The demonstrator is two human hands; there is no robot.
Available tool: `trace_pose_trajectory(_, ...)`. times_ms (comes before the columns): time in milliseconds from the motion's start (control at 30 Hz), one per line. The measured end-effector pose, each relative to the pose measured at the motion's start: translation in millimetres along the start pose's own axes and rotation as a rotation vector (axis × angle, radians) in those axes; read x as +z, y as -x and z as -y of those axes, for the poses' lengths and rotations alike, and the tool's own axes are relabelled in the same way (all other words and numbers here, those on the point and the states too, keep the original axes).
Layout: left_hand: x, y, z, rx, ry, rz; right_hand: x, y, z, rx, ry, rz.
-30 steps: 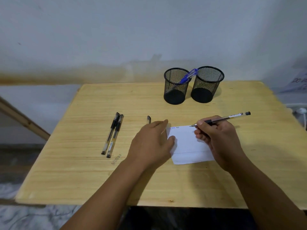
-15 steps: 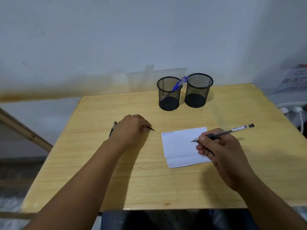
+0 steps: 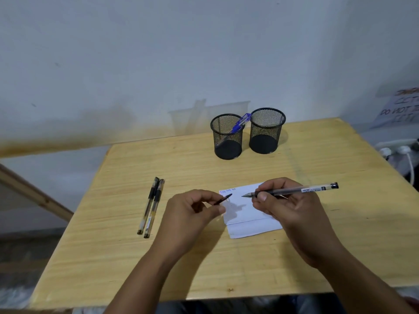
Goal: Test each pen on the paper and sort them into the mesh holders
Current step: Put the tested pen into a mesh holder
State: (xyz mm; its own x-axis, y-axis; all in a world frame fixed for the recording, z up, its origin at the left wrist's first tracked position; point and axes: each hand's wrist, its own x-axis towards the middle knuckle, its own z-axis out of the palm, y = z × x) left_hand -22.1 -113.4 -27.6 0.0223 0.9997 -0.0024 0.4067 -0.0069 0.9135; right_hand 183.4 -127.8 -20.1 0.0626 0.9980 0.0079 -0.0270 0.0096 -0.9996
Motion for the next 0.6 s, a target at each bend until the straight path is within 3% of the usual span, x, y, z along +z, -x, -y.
trace_pose_trajectory(333,15,10,-6,-0.015,0.049,0.032,1,8,1,-0.003,0.129,0.019)
trace_pose_trajectory(600,20,17,-10,0.096,0.000,0.047,1,15,2,0.004,0.134,-0.018)
